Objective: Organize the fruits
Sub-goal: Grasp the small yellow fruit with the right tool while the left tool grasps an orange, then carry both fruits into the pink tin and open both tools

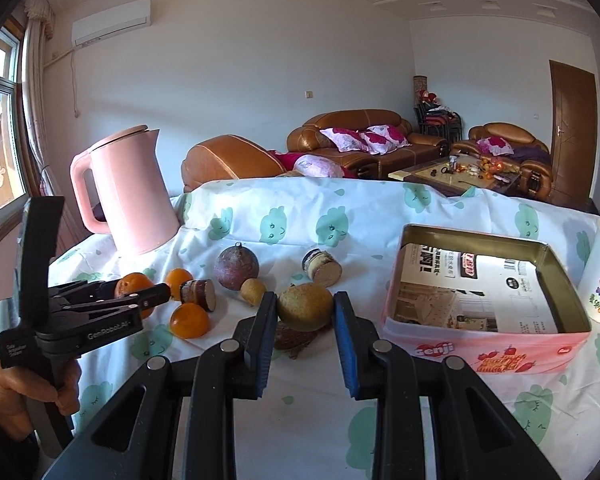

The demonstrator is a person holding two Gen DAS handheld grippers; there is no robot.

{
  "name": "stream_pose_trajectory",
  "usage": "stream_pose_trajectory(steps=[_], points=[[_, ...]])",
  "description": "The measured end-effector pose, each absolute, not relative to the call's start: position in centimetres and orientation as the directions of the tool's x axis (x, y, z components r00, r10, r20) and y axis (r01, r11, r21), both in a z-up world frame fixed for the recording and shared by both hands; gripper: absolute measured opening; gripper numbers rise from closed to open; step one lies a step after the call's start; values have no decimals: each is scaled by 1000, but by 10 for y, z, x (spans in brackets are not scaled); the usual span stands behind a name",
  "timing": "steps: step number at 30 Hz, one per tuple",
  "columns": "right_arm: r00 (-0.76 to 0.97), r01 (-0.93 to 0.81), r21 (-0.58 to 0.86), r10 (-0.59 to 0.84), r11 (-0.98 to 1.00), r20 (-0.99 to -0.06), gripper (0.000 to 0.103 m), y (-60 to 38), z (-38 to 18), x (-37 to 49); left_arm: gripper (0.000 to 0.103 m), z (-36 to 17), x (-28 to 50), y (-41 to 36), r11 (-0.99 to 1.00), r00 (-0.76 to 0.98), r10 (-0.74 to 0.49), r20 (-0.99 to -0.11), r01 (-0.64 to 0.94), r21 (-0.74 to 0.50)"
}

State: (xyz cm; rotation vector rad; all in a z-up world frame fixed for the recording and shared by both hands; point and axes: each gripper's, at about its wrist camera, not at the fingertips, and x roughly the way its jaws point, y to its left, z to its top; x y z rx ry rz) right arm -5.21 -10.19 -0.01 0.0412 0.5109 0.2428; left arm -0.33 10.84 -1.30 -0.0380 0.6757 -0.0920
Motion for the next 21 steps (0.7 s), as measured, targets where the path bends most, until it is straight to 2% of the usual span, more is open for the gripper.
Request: stream_pose_trajectory(steps=[7,15,21], points=[[897,-106,23,106,994,-430,30,-138,13,-51,48,23,-13,50,974,836,-216,-505,217,-56],[883,75,-40,-85,996,-461,30,-215,7,-32,48,19,10,-50,930,781,-337,-525,362,-58],[841,127,-52,-135,991,-525,30,-254,-7,-10,48,8,28,-106,907,740,-372,-560,418,-51]])
